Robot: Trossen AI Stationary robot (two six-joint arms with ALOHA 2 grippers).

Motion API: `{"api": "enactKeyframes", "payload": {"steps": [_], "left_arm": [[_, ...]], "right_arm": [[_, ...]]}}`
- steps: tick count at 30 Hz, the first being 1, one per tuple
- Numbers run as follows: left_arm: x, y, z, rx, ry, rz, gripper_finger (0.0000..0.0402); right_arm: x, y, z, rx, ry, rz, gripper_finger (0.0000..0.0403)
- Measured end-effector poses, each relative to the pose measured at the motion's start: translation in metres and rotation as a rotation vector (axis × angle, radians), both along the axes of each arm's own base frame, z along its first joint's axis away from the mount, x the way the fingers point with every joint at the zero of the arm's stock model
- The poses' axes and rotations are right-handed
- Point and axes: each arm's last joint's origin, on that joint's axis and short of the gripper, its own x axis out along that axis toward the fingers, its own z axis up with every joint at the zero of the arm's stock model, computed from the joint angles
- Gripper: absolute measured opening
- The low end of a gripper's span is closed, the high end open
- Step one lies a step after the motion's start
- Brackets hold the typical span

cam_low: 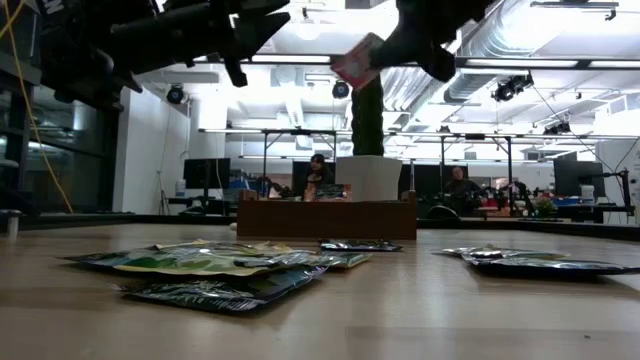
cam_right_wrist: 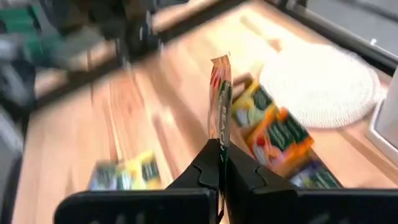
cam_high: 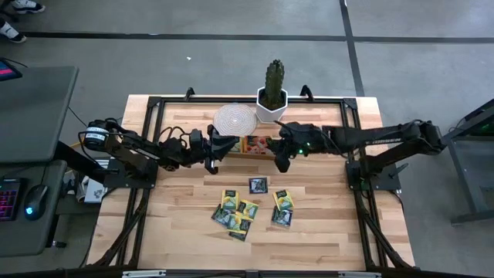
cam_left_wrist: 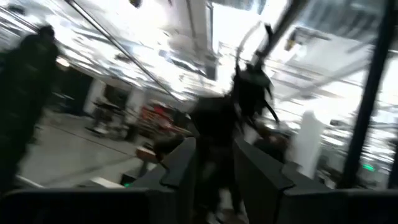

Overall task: Pick & Place Tea
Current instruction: Put the orange tea bag into the middle section of the wooden organizer

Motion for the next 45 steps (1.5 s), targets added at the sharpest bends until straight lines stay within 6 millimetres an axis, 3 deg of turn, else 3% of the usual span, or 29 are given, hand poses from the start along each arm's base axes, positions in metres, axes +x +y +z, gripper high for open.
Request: {"api": "enactKeyframes", "payload": {"steps": [5,11,16,24,33,45], "left_arm": [[0.001,0.005,-0.002,-0.018,0.009,-0.183,0.0121],[0.002,0.002,-0.004,0.022,0.041,-0.354,0.0121],[-0.003,0.004,0.003,0.096,0.026,-0.480,0.0121],[-0.021,0.015,0.029,0.209,-0.064,-0.531,0.0121],[-0.035,0.010,0.044,0.293,-0.104,-0.668,0.0121],[-0.045,0.009,0.056,0.312,-0.163,-0.657,0.0121]], "right_arm": [[0.008,-0.017,0.027,-0.025,0.173,0.146,0.0001],[0.031,-0.040,0.035,-0.033,0.351,0.262,0.0000],[0.059,-0.055,0.022,-0.025,0.476,0.361,0.0000],[0.096,-0.072,-0.015,-0.035,0.615,0.457,0.0000],[0.109,-0.089,-0.037,-0.102,0.625,0.493,0.0000],[0.115,-0.109,-0.062,-0.084,0.659,0.508,0.0000]]}}
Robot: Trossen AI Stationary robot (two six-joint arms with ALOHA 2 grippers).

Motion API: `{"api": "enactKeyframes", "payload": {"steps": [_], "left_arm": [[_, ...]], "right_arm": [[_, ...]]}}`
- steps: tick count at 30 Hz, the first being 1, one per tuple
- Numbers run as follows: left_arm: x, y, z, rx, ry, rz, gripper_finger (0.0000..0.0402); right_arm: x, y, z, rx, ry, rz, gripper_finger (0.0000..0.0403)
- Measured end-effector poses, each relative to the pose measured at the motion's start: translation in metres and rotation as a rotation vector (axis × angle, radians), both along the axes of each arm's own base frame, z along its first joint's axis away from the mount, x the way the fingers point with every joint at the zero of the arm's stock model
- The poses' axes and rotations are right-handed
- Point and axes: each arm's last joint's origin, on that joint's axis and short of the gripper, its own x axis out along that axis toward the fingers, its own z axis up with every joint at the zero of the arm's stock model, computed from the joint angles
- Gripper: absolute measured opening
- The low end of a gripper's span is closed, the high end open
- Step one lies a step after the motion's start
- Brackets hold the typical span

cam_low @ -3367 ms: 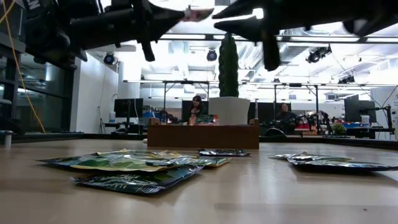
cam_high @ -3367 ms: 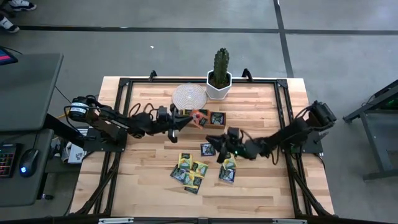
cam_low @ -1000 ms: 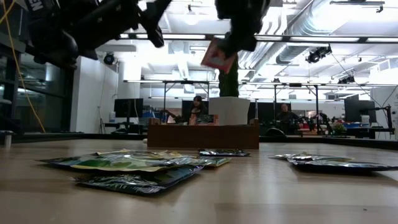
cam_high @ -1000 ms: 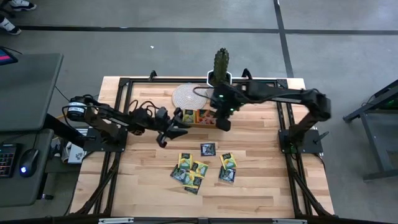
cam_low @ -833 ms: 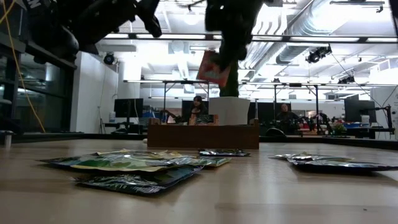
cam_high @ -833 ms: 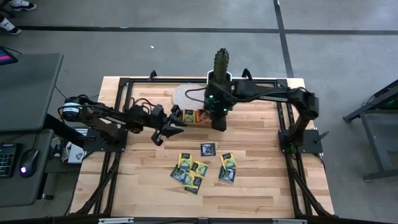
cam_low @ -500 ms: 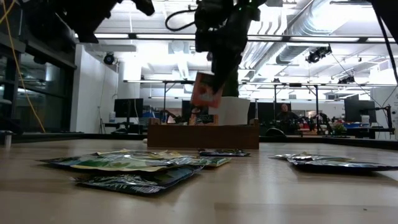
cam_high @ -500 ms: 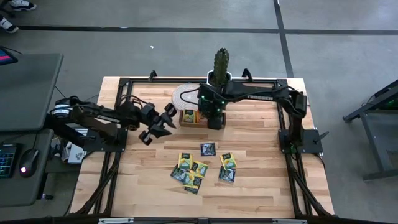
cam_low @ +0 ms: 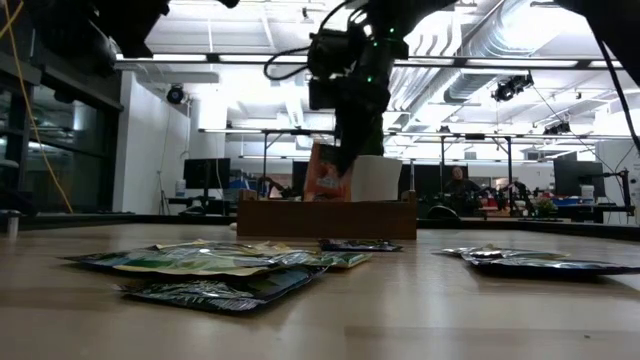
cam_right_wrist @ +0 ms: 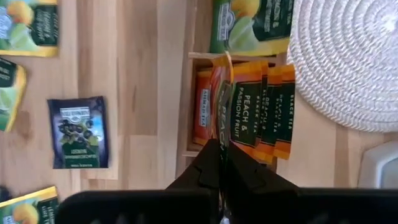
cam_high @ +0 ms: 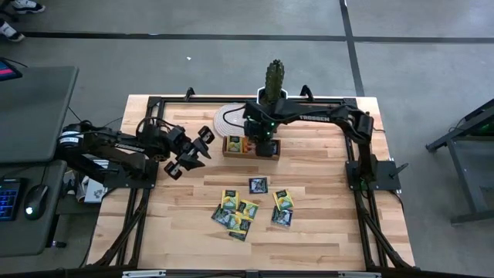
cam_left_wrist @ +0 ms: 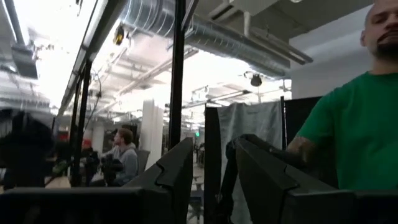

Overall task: Pick & Place Tea
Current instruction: Put the orange tea bag into the middle section of the wooden organizer

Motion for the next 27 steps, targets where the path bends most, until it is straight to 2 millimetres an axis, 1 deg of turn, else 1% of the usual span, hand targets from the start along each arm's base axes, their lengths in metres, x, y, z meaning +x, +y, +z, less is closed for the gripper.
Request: {"api": "enactKeyframes", "payload": {"steps": [6,11,14,17,27], "left_arm": [[0.0006,0.0004,-0.0004,-0.012,0.004,0.009,0.0121],[0.0009,0.0006,-0.0005,-0.016,0.007,0.014,0.0121],[0.0009,0.0007,-0.0005,-0.018,0.007,0.016,0.0121],[0.0009,0.0007,-0.0005,-0.018,0.007,0.016,0.0121],[0.0009,0.0006,-0.0005,-0.017,0.007,0.016,0.0121]], "right_arm": [[0.0019,-0.0033,-0.0083,0.009,-0.007,0.008,0.0000],[0.0014,-0.0031,-0.0091,0.016,-0.005,0.013,0.0000],[0.0017,-0.0031,-0.0091,0.015,-0.007,0.009,0.0008],[0.0017,-0.0031,-0.0090,0.016,-0.007,0.008,0.0027],[0.0015,-0.0034,-0.0091,0.021,-0.001,-0.024,0.0112]]}}
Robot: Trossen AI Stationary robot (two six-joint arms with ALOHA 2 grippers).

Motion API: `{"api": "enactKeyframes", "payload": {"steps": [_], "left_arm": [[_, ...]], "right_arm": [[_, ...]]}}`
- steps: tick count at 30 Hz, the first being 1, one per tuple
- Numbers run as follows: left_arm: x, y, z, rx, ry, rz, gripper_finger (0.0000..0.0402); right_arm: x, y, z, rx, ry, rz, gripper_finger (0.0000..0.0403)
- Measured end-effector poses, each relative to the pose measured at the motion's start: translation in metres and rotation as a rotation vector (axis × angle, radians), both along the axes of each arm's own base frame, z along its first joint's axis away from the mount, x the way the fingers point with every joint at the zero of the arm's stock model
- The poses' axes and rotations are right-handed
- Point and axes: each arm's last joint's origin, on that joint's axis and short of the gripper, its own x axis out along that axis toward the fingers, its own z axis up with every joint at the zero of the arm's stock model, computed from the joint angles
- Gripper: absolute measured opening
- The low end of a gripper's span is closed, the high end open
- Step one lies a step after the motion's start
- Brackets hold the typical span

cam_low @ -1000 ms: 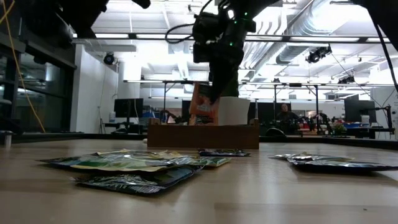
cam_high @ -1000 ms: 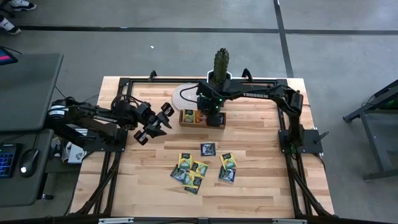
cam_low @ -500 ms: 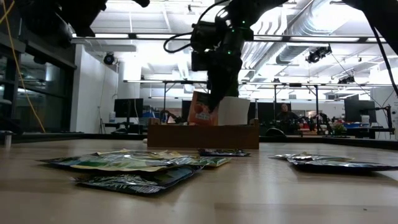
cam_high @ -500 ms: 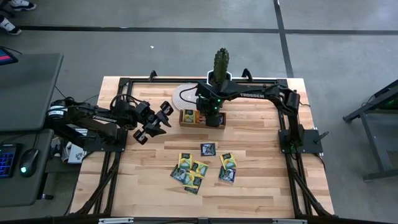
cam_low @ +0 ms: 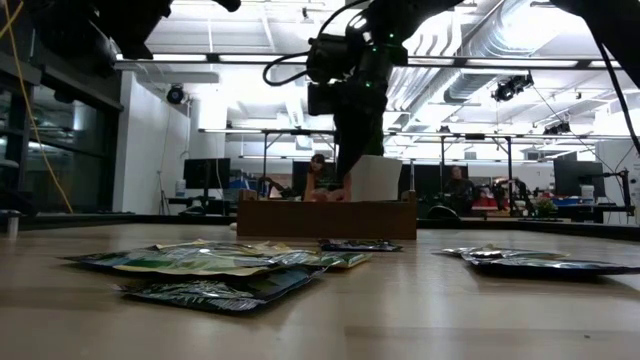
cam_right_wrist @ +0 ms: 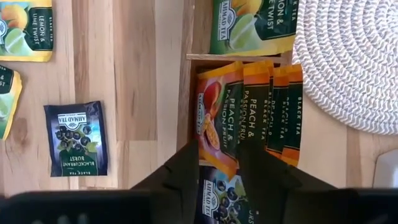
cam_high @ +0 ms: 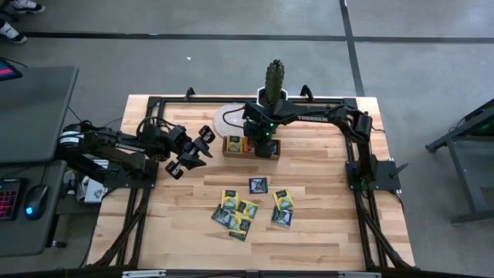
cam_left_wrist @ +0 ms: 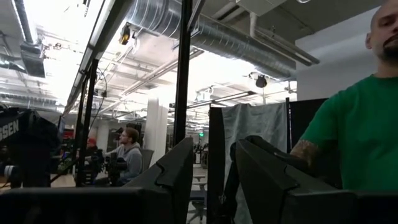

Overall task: Pick & Place Tea
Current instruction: Put the orange tea bag into the middle section of the wooden organizer, then put the purple tea bag into the right section of the wooden organizer

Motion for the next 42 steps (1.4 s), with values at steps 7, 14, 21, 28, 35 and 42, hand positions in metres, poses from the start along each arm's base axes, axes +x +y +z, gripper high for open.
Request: {"api": "enactKeyframes", "payload": {"steps": [7,14,21,28,35,42], "left_arm": [[0.000,0.000,0.000,0.004,0.000,-0.003,0.0121],[0.000,0.000,0.000,0.010,0.002,-0.007,0.0121],[0.000,0.000,-0.001,0.019,-0.001,-0.001,0.0121],[0.011,0.001,-0.015,0.018,0.176,0.019,0.0121],[0.019,-0.005,-0.029,0.023,0.313,0.054,0.0121],[0.024,-0.028,-0.045,0.070,0.450,0.064,0.0121]], "right_arm": [[-0.003,0.002,0.009,0.021,-0.011,-0.066,0.0137],[-0.012,0.012,0.038,-0.005,-0.056,-0.103,0.0128],[-0.026,0.038,0.057,0.036,0.011,-0.207,0.0115],[-0.031,0.079,0.056,0.052,0.137,-0.274,0.0081],[-0.039,0.134,0.053,-0.010,0.250,-0.322,0.0031],[-0.045,0.183,0.052,-0.052,0.233,-0.384,0.0004]]}}
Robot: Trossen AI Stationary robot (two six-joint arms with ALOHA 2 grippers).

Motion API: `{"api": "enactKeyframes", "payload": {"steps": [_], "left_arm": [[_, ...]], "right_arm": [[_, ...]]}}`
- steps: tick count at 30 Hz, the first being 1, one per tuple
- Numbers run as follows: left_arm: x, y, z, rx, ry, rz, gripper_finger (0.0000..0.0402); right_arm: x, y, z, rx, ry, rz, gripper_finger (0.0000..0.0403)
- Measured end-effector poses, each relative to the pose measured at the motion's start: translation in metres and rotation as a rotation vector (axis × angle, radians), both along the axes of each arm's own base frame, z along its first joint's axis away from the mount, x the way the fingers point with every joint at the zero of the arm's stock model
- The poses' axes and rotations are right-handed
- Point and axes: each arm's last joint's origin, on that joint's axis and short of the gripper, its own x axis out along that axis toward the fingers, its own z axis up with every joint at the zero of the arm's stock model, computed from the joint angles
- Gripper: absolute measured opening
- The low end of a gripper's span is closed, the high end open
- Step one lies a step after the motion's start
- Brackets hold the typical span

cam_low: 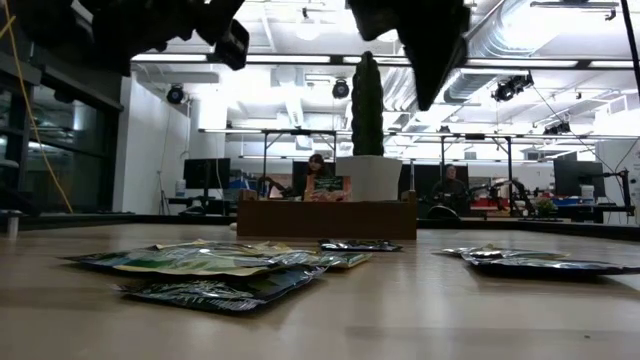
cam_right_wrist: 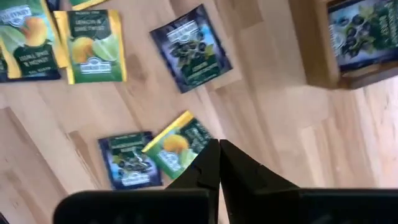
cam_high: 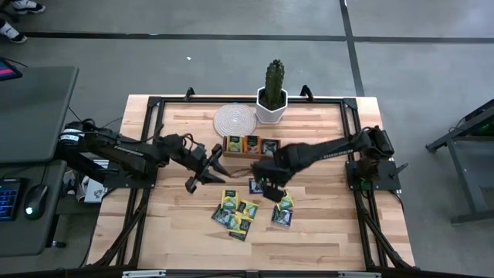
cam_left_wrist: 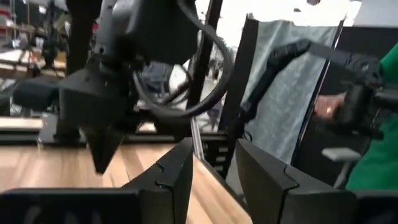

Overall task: Pick & Place Tea
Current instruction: Put the purple tea bag into the right section of the wooden organizer

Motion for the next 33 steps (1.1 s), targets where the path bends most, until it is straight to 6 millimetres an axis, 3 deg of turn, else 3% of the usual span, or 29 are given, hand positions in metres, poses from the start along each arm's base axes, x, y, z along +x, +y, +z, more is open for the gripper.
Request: {"api": "enactKeyframes", "payload": {"steps": [6,18,25,33], "left_arm": [[0.000,-0.016,-0.009,0.032,0.075,0.018,0.0121],[0.007,-0.028,-0.028,0.046,0.196,0.125,0.0121],[0.028,-0.032,-0.037,0.016,0.262,0.122,0.0121],[0.074,-0.044,-0.041,-0.082,0.350,0.095,0.0121]], "right_arm": [[-0.023,0.037,-0.018,0.042,-0.030,-0.090,0.0002],[-0.094,0.094,-0.056,0.226,-0.389,-0.456,0.0001],[-0.104,0.114,-0.082,0.195,-0.443,-0.403,0.0000],[-0.105,0.122,-0.101,0.117,-0.444,-0.328,0.0000]]}}
